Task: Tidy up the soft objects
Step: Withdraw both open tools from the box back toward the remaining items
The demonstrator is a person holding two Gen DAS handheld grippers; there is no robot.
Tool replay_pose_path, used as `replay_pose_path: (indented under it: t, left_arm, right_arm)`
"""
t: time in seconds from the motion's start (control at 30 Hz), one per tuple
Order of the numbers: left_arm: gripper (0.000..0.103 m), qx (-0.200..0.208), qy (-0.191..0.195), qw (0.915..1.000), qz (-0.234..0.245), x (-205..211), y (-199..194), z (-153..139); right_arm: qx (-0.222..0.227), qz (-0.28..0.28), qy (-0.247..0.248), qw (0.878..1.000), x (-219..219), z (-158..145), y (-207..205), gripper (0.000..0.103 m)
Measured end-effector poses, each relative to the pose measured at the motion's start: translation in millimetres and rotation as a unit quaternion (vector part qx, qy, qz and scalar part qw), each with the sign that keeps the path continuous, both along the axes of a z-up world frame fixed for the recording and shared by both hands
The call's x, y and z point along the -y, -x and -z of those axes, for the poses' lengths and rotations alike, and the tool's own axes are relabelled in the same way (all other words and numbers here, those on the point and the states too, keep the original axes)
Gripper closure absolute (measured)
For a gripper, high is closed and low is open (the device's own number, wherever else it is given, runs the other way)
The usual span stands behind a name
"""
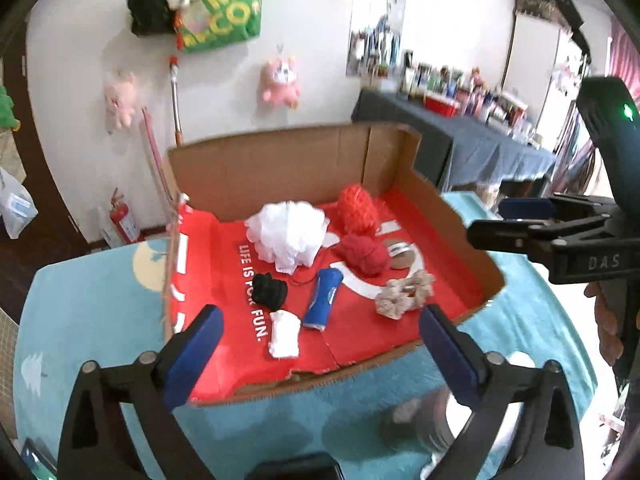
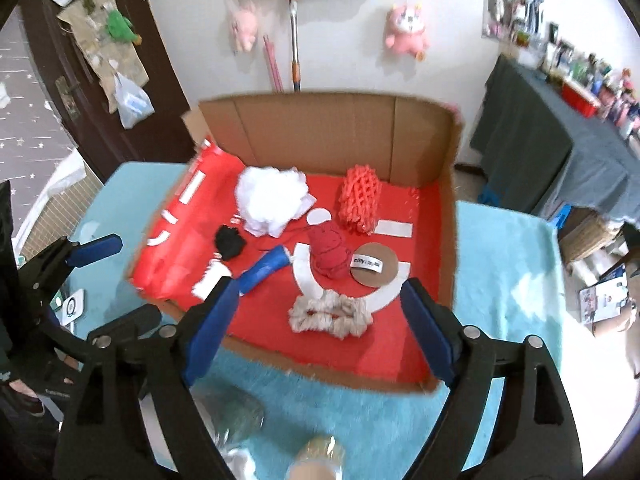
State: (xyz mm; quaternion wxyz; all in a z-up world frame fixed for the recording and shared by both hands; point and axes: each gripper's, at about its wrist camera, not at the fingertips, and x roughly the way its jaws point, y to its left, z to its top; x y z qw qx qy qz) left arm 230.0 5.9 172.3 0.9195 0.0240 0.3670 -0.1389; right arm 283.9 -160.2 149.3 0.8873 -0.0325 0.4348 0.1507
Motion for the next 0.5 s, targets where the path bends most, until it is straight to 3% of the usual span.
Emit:
replay_pose_path:
  t: [0.3,0.5]
  left_arm:
    - [0.000,0.078,0.040,0.9960,-0.019,-12,81,-18]
    - [0.000,0.121,0.043,0.9914,-0.026,-8,126,-14]
  right_arm:
    - [0.114,0.006,0.031,0.993,3,-31,113,0.009]
    - [0.138,0.008,-0.004,0.990,11,-24,172,0.009]
